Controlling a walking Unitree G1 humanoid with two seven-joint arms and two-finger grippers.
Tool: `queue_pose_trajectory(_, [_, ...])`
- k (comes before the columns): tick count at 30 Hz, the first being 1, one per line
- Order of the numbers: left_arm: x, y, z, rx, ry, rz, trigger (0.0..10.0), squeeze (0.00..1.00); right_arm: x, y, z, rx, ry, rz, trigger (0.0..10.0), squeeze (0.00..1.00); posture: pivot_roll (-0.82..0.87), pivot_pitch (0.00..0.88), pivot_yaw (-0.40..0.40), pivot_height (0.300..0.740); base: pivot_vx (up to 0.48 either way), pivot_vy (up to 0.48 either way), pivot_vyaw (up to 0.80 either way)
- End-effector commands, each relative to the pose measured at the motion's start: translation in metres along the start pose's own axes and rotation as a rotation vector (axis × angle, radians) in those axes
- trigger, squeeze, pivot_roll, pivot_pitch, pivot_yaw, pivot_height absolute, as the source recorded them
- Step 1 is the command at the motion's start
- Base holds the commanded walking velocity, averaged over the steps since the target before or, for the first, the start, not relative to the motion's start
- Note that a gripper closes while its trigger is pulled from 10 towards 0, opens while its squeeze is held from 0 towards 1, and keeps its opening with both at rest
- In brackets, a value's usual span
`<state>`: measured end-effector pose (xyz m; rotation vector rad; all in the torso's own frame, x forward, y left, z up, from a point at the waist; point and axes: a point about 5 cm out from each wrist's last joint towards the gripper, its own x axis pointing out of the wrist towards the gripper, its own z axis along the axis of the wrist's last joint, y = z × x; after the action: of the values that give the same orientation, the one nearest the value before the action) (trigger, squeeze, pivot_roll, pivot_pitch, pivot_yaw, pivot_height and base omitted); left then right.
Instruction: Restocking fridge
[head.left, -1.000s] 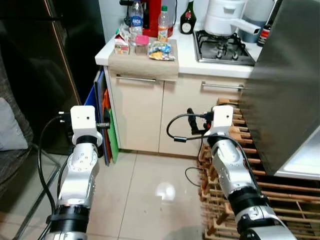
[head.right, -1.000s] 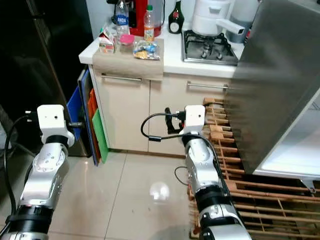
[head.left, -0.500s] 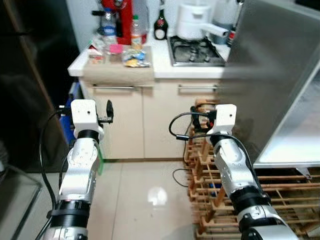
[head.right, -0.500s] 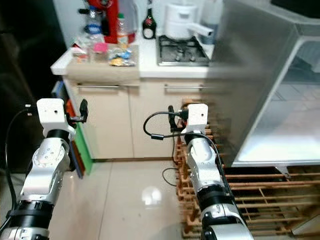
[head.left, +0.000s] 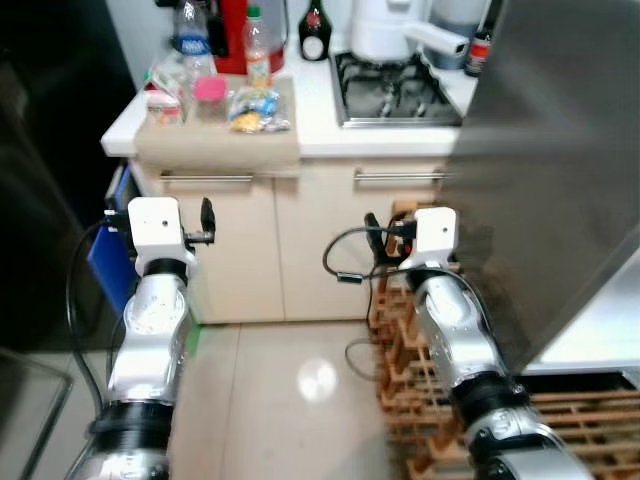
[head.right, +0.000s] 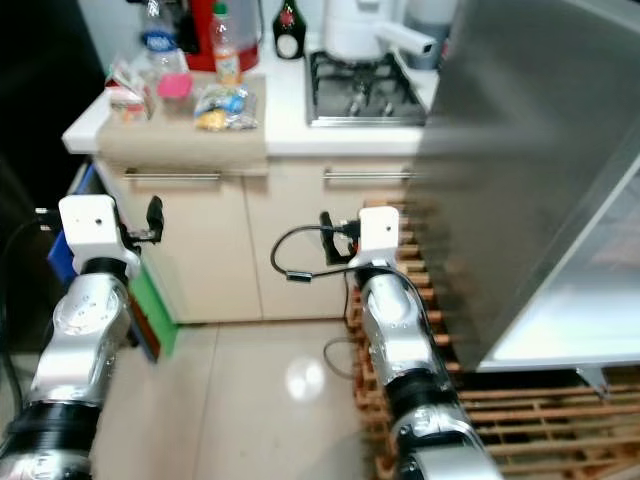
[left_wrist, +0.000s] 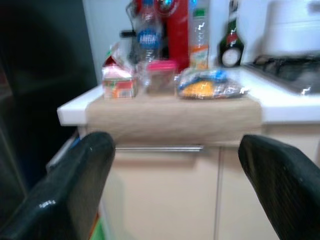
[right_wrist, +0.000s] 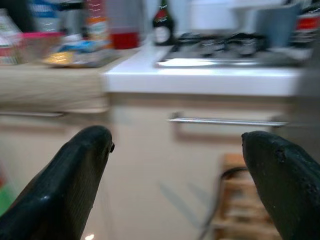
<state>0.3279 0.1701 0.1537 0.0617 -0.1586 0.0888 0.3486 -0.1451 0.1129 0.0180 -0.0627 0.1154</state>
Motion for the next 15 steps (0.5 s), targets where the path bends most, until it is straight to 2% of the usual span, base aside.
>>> queue_pose_trajectory(1, [0.0002,0.0208,0.0005,0.027,0.000,0.057,10.0,0.00,0.0065,0.0206,0.0091,0.025,-0.034,0.051,10.0,0.00,-0.02,0.000,0.010,0.740,0.439,0.000,0.71])
queue_pose_trajectory(3, [0.0002,0.0208,0.0006,0.027,-0.001,0.056,10.0,0.00,0.0066,0.0205,0.0092,0.025,-0.034,0.051,10.0,0.00,-0.02,0.000,0.010,0.740,0.439,0.000,0.46])
queue_pose_trajectory(15, [0.0035,0.0202,0.0052,0.033,-0.019,0.050,10.0,0.00,0.0074,0.0180,0.0108,0.038,-0.043,0.032,10.0,0.00,-0.02,0.000,0.011,0.740,0.439,0.000,0.00])
